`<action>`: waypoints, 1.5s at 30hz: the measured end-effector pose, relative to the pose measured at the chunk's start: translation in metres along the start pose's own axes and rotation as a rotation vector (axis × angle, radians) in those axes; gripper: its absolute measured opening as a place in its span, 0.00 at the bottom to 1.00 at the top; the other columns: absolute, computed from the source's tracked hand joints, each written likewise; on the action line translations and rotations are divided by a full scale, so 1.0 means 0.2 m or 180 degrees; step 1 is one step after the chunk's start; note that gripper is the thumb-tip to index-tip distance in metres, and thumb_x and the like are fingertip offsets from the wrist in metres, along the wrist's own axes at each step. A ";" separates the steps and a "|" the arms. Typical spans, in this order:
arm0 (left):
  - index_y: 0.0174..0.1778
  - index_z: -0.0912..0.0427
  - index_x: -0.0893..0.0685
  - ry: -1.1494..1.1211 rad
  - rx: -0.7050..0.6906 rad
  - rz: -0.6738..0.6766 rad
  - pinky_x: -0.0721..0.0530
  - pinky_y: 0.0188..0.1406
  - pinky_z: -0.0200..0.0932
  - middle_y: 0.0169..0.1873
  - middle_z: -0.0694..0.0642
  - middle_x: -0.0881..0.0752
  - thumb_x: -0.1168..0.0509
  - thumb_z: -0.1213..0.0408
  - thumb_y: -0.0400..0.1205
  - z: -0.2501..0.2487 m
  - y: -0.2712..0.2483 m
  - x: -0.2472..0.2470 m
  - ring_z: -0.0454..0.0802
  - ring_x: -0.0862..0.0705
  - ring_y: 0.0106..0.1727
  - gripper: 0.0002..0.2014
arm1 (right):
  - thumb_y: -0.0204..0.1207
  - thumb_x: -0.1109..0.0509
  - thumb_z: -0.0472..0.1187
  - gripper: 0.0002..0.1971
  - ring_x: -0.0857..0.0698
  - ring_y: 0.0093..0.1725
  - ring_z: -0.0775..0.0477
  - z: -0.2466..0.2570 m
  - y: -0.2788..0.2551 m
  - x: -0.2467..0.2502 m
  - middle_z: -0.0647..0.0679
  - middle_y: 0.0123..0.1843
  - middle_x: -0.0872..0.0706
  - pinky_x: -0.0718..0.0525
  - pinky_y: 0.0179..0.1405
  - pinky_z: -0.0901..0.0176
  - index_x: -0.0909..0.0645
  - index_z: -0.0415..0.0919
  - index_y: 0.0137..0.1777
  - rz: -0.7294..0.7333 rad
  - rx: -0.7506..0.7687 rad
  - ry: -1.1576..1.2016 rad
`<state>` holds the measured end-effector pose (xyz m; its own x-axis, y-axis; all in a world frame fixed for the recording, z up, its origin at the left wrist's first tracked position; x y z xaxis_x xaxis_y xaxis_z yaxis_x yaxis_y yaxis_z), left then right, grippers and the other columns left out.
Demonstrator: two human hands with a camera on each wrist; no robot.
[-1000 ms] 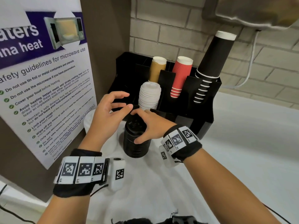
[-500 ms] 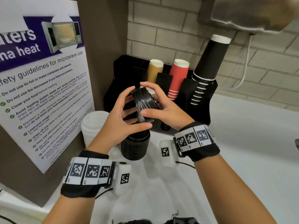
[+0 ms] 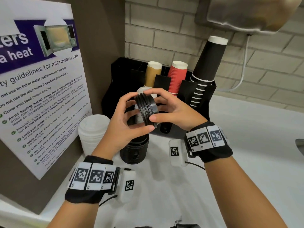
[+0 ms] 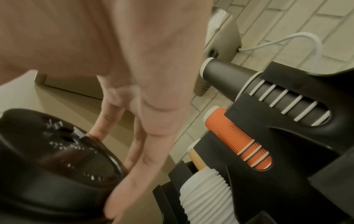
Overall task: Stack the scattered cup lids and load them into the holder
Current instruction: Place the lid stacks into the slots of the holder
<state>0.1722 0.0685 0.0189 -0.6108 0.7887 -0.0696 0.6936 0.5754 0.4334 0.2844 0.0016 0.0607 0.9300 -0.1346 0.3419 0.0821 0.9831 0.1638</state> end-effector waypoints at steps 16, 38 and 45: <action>0.75 0.34 0.29 0.0178 0.0194 -0.0064 0.15 0.63 0.58 0.71 0.44 0.24 0.18 0.55 0.60 0.01 -0.01 -0.01 0.46 0.20 0.70 0.46 | 0.66 0.18 0.35 0.34 0.17 0.62 0.55 0.02 -0.01 0.01 0.52 0.66 0.22 0.15 0.54 0.62 0.26 0.50 0.70 -0.0117 0.0136 -0.0261; 0.67 0.42 0.24 0.0351 0.0169 -0.0560 0.17 0.58 0.32 0.70 0.48 0.22 0.28 0.52 0.68 -0.03 -0.05 0.15 0.44 0.19 0.68 0.29 | 0.60 0.17 0.44 0.41 0.26 0.64 0.35 -0.42 0.18 0.43 0.44 0.62 0.32 0.23 0.60 0.52 0.32 0.50 0.73 -0.0706 -0.1203 -0.2853; 0.59 0.42 0.19 0.0477 0.0312 -0.0761 0.18 0.62 0.43 0.65 0.48 0.19 0.29 0.69 0.79 -0.01 -0.07 0.20 0.44 0.15 0.62 0.18 | 0.62 0.18 0.44 0.44 0.24 0.65 0.33 -0.64 0.24 0.31 0.36 0.70 0.32 0.16 0.59 0.42 0.35 0.43 0.77 0.0194 -0.1696 -0.3814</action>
<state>0.1366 0.0920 0.0118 -0.8058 0.5918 -0.0228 0.5525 0.7649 0.3312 0.3910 0.0568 -0.0288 0.0667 0.1565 0.9854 0.4387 0.8824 -0.1698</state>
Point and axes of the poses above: each hand's wrist, its own y-axis towards the middle knuckle, its own x-axis out of the back of the hand, z = x × y, the point moved 8 cm from there along y, towards the middle knuckle
